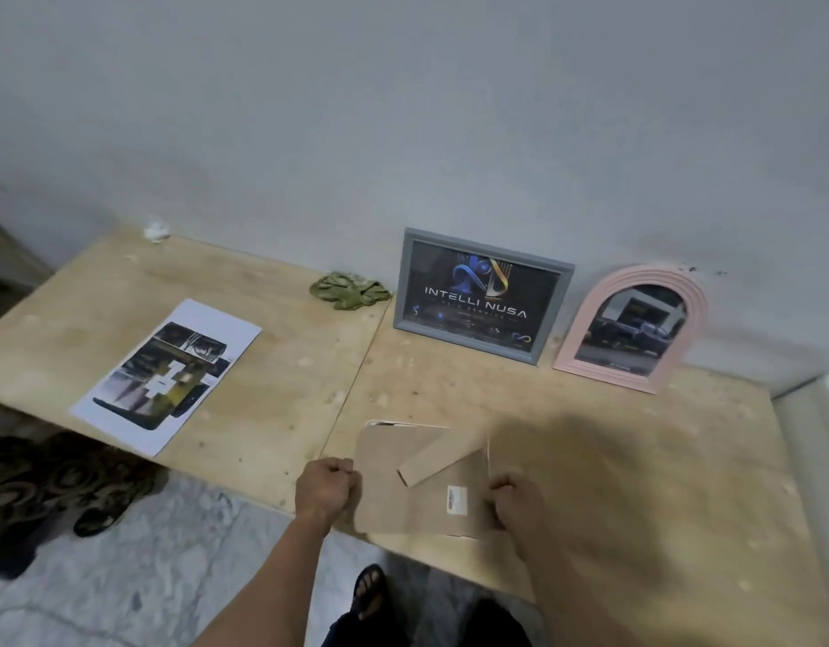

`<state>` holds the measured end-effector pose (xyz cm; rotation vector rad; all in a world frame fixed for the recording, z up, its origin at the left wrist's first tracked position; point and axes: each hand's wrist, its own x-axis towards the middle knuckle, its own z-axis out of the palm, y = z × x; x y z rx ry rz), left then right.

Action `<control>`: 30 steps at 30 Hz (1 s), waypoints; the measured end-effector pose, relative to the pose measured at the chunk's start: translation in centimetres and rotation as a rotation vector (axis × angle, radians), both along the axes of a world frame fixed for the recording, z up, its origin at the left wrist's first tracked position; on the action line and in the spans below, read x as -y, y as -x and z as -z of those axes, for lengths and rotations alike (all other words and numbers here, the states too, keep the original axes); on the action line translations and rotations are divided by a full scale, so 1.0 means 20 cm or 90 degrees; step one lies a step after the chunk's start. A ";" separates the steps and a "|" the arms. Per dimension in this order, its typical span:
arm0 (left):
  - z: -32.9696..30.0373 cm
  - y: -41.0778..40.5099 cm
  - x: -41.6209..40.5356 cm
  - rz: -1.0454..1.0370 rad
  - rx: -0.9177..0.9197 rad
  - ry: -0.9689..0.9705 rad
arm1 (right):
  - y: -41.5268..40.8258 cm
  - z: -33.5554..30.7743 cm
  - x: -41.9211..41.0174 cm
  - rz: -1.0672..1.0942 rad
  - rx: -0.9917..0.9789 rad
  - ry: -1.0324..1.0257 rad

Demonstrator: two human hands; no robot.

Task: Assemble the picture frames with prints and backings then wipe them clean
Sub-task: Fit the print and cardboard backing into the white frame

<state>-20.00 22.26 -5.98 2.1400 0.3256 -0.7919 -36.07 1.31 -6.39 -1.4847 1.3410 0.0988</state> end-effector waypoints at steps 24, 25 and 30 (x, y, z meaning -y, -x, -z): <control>-0.01 -0.09 -0.01 0.134 -0.126 0.101 | -0.07 0.11 -0.07 0.031 -0.091 -0.006; -0.01 -0.10 -0.03 0.108 -0.153 0.133 | -0.07 0.09 -0.07 0.049 -0.075 -0.016; -0.05 -0.15 -0.06 0.025 -0.225 0.263 | -0.08 0.00 -0.05 0.121 0.043 -0.075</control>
